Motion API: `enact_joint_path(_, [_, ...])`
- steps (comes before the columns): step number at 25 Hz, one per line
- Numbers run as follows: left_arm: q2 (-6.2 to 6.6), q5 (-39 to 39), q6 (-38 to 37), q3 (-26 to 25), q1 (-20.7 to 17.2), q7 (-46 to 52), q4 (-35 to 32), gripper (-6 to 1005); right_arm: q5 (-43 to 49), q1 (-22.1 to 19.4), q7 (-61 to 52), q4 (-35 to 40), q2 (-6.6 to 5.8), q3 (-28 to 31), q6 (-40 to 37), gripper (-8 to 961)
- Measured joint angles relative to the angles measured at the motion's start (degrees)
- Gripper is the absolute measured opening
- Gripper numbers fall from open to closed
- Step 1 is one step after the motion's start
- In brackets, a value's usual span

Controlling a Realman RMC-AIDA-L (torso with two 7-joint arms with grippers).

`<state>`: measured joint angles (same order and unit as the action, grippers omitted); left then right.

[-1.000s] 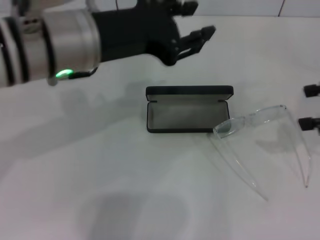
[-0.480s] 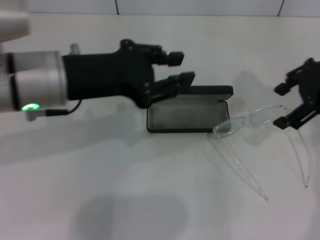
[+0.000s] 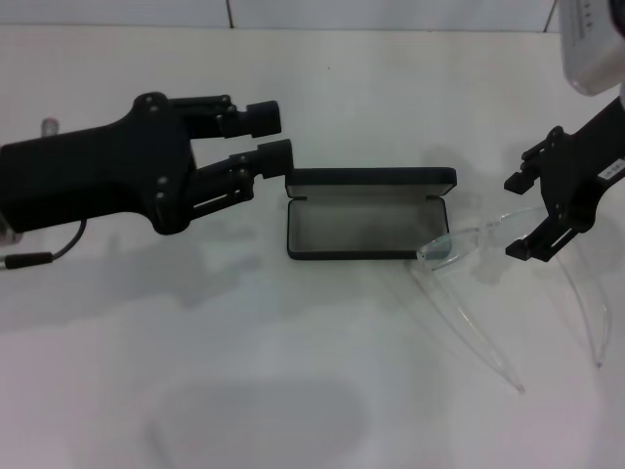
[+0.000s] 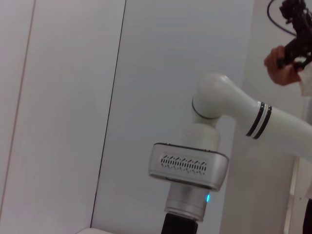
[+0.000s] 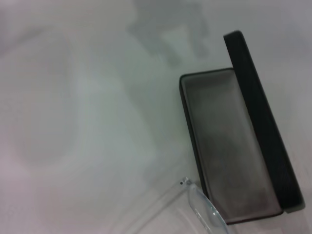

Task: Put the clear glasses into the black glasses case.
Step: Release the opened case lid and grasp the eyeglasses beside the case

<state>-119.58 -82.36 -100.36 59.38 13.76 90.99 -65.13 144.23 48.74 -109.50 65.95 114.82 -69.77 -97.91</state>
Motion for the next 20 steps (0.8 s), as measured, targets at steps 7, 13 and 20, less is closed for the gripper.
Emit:
enact_joint_path(7, [-0.06,0.07,-0.19,-0.14,-0.33,-1.32,3.35,397,1.73,0.55,0.39,-4.68,0.40,-3.98,5.88,823])
enact_joint_path(13, [0.02,-0.03,-0.27,-0.18,-0.09,-1.45,4.48,399,1.78,0.70,0.87,-7.51,0.56,-7.31,11.04,815])
enact_joint_path(20, [-0.04,-0.06,-0.32,-0.22,0.07,-3.06,6.24,398,1.68,3.19,1.67,-13.25,0.96,-8.37,14.75,806])
